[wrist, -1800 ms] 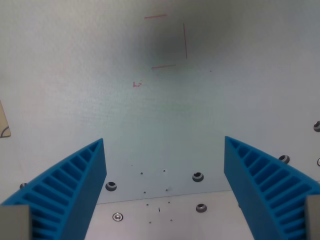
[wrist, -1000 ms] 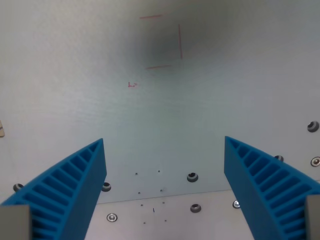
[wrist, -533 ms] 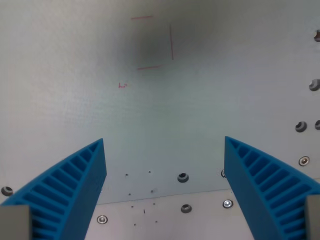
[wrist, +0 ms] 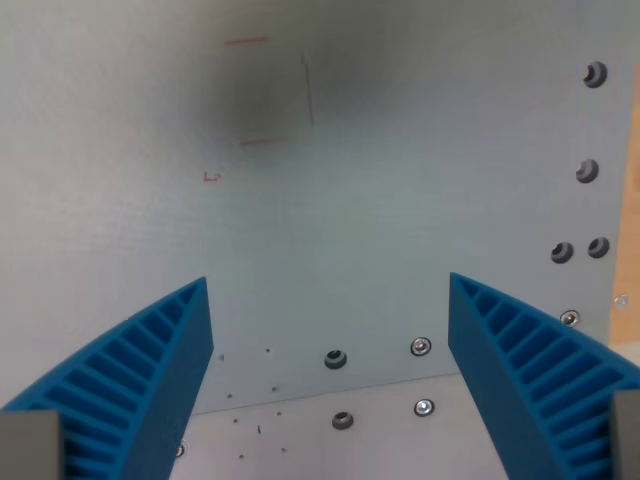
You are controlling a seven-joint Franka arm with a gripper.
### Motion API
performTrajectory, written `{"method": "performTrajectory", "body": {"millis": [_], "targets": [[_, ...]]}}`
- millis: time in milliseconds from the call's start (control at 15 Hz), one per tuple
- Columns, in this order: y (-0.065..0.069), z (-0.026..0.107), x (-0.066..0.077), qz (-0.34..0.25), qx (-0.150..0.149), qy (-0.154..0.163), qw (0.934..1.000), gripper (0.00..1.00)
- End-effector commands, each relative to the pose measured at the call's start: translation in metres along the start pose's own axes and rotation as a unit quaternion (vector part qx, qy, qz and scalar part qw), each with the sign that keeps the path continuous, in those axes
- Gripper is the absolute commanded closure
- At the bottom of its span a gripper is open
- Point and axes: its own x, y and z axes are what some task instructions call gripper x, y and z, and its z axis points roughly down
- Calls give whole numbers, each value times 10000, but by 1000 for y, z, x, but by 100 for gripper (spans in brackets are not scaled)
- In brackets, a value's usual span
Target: Rotate around gripper negative x
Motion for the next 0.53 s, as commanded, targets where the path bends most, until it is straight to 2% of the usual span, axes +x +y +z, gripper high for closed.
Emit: {"method": "performTrajectory", "body": {"millis": [67, 533], "targets": [[-3, -2, -1, 94, -995, -34, 9950, 0], [-3, -2, -1, 92, -1400, -38, 9901, 0]]}}
